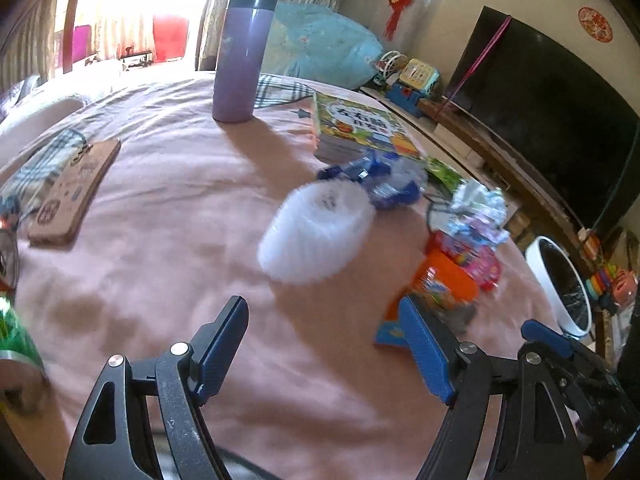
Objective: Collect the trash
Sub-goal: 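Move both tools back over the bed toward the remaining trash, then grasp the white foam net with the left gripper while the right gripper grasps the orange chip bag, then carry the foam net and chip bag over the bin and open both grippers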
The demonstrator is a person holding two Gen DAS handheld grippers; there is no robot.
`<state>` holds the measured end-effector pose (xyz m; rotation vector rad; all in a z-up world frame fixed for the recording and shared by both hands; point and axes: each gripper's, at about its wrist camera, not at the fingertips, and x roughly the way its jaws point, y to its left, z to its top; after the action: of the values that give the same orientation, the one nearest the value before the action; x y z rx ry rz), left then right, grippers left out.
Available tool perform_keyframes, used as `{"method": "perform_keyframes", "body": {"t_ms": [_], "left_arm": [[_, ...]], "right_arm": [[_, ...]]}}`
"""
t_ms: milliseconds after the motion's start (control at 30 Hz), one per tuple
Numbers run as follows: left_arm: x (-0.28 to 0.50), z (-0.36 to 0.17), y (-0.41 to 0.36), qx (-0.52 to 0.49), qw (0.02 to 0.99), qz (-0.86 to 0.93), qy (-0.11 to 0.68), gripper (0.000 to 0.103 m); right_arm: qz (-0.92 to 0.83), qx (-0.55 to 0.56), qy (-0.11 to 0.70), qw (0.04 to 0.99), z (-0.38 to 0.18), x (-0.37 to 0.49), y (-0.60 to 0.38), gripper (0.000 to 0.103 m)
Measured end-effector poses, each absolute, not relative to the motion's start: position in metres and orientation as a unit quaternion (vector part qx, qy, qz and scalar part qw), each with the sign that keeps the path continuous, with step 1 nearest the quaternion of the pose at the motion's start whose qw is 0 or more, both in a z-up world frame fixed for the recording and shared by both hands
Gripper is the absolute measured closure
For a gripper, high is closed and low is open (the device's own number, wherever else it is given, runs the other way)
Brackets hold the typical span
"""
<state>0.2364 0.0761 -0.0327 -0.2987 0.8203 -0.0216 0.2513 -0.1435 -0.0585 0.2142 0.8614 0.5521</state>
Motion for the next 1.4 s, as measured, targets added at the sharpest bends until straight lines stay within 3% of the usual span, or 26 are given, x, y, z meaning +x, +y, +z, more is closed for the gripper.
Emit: {"method": "perform_keyframes", "body": {"t_ms": [167, 300, 367, 400, 433, 467, 500, 667, 1400], "left_arm": [[0.266, -0.041, 0.083, -0.129, 0.908, -0.008, 0.399, 0.026], [0.280, -0.049, 0.081, -0.129, 0.907, -0.023, 0.401, 0.028], [0.285, -0.053, 0.079, -0.126, 0.905, -0.031, 0.404, 0.046], [0.287, -0.056, 0.077, -0.122, 0.903, -0.039, 0.410, 0.065], [0.288, -0.057, 0.076, -0.118, 0.902, -0.042, 0.414, 0.071], [0.288, -0.058, 0.073, -0.113, 0.902, -0.046, 0.414, 0.072], [0.287, -0.058, 0.072, -0.110, 0.903, -0.049, 0.412, 0.077], [0.272, -0.050, 0.064, -0.122, 0.905, -0.065, 0.403, 0.081], [0.222, -0.023, -0.050, -0.103, 0.893, -0.184, 0.399, 0.081]], "right_arm": [[0.271, 0.089, 0.408, 0.867, -0.063, 0.269, -0.122, 0.041], [0.271, 0.076, 0.420, 0.863, -0.073, 0.284, -0.107, 0.053], [0.272, 0.070, 0.427, 0.859, -0.078, 0.288, -0.101, 0.069], [0.269, 0.064, 0.434, 0.857, -0.081, 0.290, -0.098, 0.084], [0.267, 0.061, 0.437, 0.857, -0.083, 0.290, -0.097, 0.095], [0.266, 0.061, 0.438, 0.857, -0.083, 0.288, -0.098, 0.098], [0.269, 0.063, 0.437, 0.856, -0.082, 0.286, -0.099, 0.099], [0.266, 0.082, 0.424, 0.862, -0.073, 0.270, -0.119, 0.101], [0.145, 0.155, 0.368, 0.905, -0.037, 0.219, -0.286, 0.101]]}}
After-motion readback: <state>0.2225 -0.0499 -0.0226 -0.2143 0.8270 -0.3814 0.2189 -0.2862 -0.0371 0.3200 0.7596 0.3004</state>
